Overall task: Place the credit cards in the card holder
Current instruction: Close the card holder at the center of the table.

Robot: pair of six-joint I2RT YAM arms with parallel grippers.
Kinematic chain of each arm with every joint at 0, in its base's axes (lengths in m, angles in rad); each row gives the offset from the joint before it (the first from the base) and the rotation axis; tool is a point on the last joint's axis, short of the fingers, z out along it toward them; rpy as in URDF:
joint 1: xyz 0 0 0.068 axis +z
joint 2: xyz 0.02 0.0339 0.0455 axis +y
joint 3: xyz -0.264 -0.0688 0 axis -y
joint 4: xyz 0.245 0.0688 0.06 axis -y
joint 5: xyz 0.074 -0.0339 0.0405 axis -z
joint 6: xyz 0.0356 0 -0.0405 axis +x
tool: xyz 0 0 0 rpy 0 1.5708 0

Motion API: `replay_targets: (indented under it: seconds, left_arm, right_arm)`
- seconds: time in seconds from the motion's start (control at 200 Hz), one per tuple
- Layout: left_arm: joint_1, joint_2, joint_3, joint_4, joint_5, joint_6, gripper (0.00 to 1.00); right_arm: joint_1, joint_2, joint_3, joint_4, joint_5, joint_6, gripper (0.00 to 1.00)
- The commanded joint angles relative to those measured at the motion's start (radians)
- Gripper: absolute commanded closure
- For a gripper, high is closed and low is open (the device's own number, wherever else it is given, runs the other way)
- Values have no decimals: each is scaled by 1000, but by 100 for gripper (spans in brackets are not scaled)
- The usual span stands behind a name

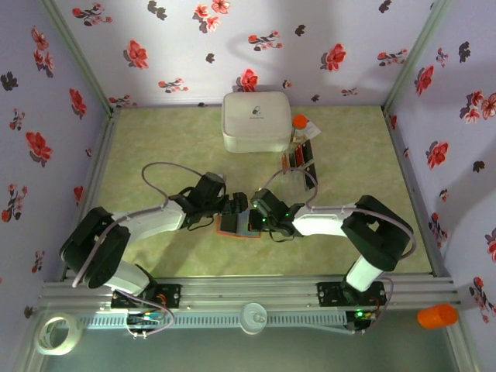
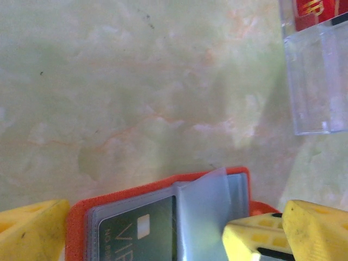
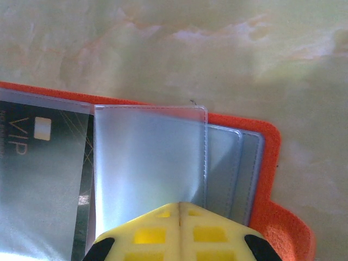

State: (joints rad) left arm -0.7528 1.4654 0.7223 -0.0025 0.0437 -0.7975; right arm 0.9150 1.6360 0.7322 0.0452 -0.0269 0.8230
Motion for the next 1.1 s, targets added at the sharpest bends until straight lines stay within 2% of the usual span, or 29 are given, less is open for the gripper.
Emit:
replay_targets:
  seconds: [0.0, 0.37, 0.4, 0.49, 0.605, 0.805, 1.095]
  left_arm:
    - [-10, -32, -22, 39, 21, -42, 0]
    - [-11, -42, -38, 53, 22, -53, 0]
    - [-11, -42, -37, 53, 22, -53, 0]
    - [-12, -45, -35, 53, 22, -52, 0]
    - [-13, -42, -35, 53, 21, -52, 0]
    - [-13, -43, -33, 47, 20, -50, 0]
    - [-13, -58, -34, 37, 13, -42, 0]
  right_arm:
    - [-13, -37, 15, -120, -6, -9, 93]
    - [-57, -279, -7, -283, 80, -45, 85]
    - [-59, -288, -16, -289, 91, -43, 81]
    - [-63, -290, -34, -293, 100, -36, 62]
    - [-64, -245, -33, -268, 79, -38, 57]
    - [-64, -137, -7, -217, 69, -40, 62]
    - [-81, -120, -23, -213, 88, -44, 91]
